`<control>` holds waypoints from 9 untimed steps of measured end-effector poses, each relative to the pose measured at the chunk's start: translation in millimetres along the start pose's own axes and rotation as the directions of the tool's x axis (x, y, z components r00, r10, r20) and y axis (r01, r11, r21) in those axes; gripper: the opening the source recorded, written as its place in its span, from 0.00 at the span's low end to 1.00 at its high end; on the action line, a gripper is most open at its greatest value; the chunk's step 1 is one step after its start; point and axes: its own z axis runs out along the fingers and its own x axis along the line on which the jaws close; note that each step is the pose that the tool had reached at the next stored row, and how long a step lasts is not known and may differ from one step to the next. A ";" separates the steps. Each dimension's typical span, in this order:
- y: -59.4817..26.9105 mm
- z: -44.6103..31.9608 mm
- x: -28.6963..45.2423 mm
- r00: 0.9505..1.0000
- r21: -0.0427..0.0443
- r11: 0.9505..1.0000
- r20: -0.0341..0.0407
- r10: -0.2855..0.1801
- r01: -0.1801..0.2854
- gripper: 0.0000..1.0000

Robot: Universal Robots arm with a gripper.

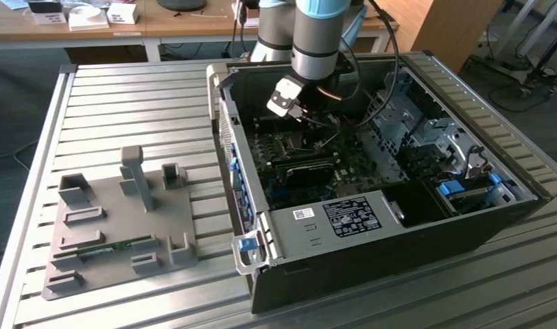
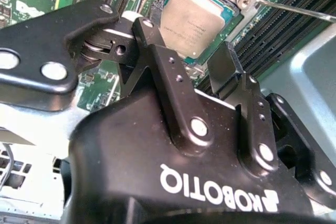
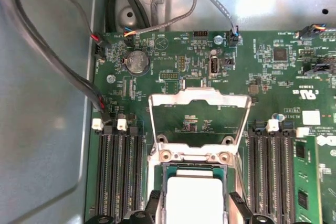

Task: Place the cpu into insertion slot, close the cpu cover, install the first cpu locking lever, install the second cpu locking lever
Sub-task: 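Place the cpu into insertion slot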

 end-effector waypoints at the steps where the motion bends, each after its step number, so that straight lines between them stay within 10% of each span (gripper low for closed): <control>1: 0.1 -1.7 0.0 1.000 0.000 1.000 0.000 0.000 0.000 0.61; 9: 1.2 -15.8 0.3 1.000 0.000 1.000 0.000 0.000 0.000 0.61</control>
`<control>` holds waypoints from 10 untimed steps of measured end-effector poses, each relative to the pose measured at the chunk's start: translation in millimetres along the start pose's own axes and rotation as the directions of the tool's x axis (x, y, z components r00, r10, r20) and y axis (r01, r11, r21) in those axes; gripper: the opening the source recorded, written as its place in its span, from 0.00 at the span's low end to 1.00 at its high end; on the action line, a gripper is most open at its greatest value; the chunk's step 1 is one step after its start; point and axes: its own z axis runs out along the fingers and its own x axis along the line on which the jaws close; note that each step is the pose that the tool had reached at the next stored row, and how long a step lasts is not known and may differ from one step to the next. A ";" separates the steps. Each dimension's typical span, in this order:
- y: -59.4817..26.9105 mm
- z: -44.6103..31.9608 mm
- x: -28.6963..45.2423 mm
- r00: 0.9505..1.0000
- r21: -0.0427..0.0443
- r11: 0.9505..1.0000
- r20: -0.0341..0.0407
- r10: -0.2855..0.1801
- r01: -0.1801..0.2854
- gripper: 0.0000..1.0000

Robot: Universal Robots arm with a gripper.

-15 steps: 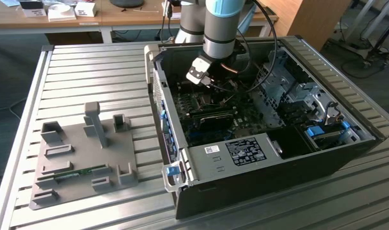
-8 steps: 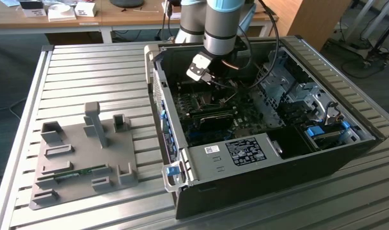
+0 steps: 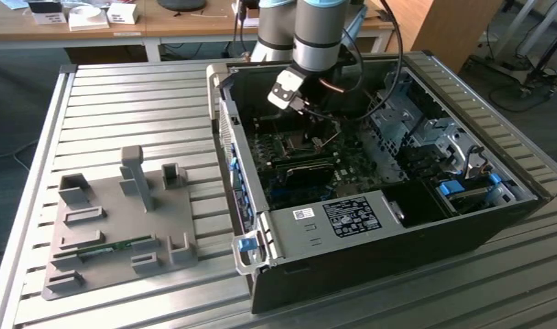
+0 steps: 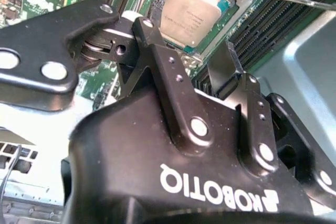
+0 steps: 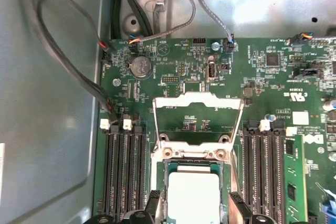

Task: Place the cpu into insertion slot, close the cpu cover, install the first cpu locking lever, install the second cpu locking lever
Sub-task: 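Place the cpu into insertion slot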

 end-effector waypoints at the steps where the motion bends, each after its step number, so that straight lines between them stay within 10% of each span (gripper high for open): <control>1: 0.1 -1.7 0.0 1.000 0.000 1.000 0.000 0.000 0.000 0.61; 10: 0.4 -5.1 0.1 1.000 0.000 1.000 0.000 0.000 0.000 0.61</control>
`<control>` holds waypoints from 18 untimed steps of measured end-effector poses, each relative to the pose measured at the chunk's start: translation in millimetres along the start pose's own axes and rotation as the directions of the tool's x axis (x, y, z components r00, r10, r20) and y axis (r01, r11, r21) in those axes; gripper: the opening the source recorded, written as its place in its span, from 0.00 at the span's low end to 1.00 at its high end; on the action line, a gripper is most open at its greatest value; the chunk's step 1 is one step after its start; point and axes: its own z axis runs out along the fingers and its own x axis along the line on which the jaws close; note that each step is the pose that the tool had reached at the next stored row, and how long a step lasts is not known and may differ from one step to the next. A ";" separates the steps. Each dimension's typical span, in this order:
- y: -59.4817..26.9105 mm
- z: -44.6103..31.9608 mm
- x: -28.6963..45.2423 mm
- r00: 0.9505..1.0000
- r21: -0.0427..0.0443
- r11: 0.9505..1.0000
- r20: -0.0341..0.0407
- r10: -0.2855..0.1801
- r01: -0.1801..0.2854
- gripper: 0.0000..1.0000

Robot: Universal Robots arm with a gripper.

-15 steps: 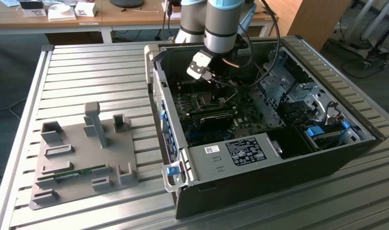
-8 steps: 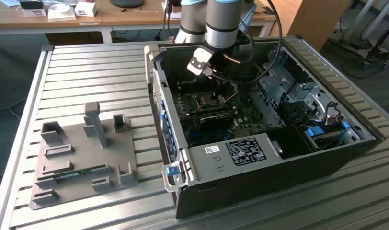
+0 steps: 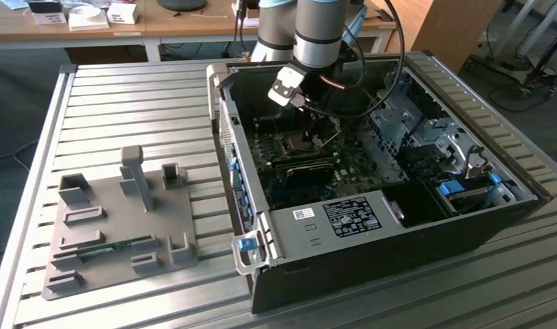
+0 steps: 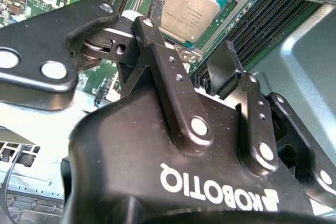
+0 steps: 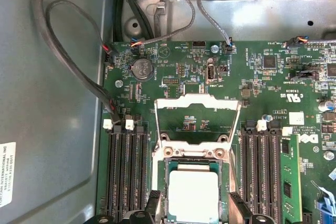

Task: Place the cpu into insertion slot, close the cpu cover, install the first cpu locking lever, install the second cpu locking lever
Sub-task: 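Place the cpu into insertion slot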

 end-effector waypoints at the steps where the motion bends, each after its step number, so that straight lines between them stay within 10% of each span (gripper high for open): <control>1: 0.0 -0.1 0.0 1.000 0.000 1.000 0.000 0.000 0.000 0.61; 7: 0.0 -0.5 0.0 1.000 0.000 1.000 0.000 0.000 0.000 0.60; 18: 0.1 -1.3 0.0 1.000 0.000 1.000 0.000 0.000 0.000 0.12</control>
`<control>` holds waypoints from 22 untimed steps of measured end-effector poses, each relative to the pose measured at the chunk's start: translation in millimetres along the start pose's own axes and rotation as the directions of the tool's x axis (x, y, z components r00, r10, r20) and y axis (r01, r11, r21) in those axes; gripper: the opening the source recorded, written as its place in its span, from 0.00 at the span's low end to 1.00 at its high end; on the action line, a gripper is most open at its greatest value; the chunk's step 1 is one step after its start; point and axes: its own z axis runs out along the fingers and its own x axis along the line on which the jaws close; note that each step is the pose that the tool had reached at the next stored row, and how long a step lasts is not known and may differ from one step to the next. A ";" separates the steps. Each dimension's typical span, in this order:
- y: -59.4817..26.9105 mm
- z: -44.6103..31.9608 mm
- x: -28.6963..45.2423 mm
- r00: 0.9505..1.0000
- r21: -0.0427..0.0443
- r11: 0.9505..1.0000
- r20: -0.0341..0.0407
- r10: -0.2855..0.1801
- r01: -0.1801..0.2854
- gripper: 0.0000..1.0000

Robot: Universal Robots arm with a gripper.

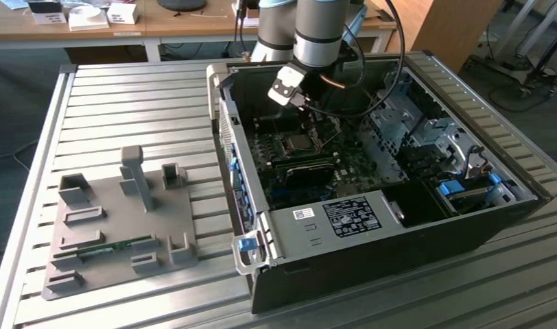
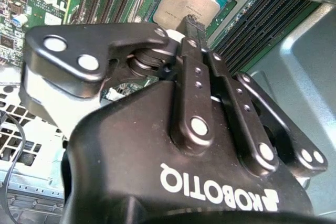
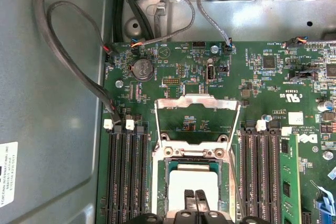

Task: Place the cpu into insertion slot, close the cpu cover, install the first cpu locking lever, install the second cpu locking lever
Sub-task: 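Place the cpu into insertion slot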

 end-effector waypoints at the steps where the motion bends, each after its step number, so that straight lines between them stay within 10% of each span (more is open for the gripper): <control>1: 0.0 -0.1 0.0 1.000 0.000 1.000 0.000 0.000 0.000 0.12; 10: 0.0 -0.7 0.0 1.000 0.000 1.000 0.000 0.000 0.000 0.11; 14: 0.2 -0.4 0.0 1.000 0.023 1.000 0.005 0.000 0.000 0.11; 22: 0.8 -0.3 0.0 1.000 0.028 1.000 0.004 0.000 0.000 0.11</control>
